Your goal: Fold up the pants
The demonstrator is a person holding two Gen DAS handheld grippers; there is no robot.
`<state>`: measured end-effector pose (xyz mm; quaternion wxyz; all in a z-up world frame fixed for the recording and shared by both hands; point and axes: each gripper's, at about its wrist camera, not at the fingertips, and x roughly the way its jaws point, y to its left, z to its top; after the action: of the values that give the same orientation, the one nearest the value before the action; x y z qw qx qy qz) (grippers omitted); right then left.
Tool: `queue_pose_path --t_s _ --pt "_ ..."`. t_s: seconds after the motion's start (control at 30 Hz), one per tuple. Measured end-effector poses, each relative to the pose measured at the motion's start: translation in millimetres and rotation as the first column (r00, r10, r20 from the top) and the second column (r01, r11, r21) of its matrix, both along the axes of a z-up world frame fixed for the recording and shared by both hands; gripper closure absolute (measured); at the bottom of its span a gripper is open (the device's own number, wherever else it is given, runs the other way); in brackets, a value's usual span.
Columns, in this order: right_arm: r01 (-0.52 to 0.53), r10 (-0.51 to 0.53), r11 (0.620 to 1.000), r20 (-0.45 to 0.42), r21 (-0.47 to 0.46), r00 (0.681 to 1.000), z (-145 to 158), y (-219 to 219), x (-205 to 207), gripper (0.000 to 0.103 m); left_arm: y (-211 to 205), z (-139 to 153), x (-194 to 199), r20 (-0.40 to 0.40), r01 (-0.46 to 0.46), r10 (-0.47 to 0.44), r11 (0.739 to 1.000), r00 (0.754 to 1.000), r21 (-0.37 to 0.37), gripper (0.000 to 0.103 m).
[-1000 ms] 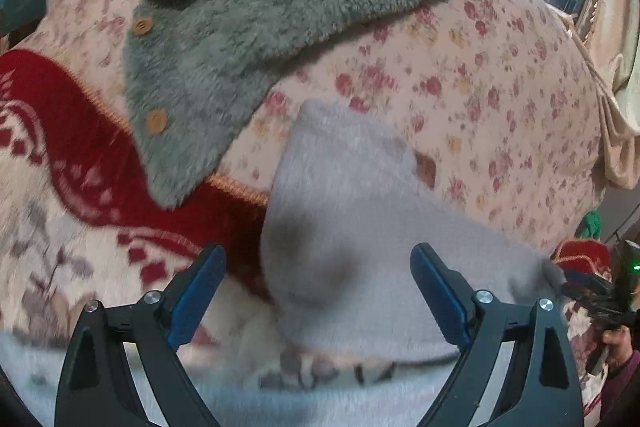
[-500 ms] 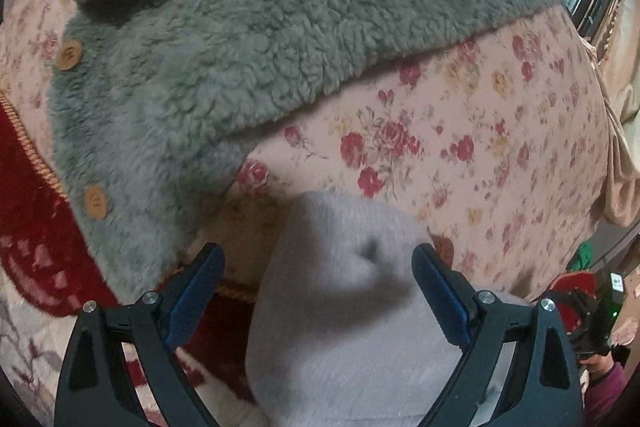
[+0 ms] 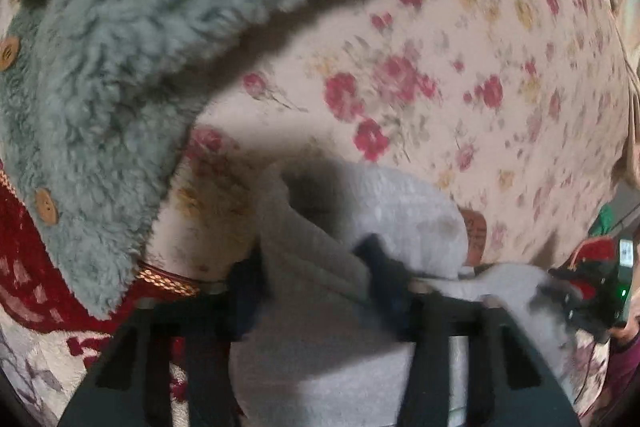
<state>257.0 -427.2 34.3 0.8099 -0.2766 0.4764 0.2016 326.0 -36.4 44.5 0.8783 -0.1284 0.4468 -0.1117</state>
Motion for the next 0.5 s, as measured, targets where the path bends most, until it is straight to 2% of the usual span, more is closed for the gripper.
queue_pose_path --t_s 0.03,0.1,0.2,0.3,0.5 --pt "0.002 -0.002 1.000 -0.016 -0.005 1.000 -1 1 1 0.081 -3 1 -3 0.010 0.000 -0.001 1.000 1.000 0.016 0.069" --pt "0.002 -0.003 1.000 -0.023 -0.031 1.000 -3 5 -2 0.087 -6 3 -9 0.027 0.005 -0.005 1.000 1.000 0.024 0.075" --pt "-0.027 0.026 0.998 -0.005 -0.054 1.000 1 11 -16 0.090 -3 10 -23 0.045 -0.004 0.004 1.000 0.999 0.014 0.078" --pt "-0.010 0.012 0.998 0.028 -0.067 1.000 11 10 -28 0.092 5 22 -37 0.067 -0.009 0.009 1.000 0.998 0.000 0.080" --pt "0.029 -0.017 0.996 0.142 -0.083 0.990 53 15 -58 0.092 18 62 -67 0.118 -0.031 0.035 0.999 0.992 -0.036 0.081"
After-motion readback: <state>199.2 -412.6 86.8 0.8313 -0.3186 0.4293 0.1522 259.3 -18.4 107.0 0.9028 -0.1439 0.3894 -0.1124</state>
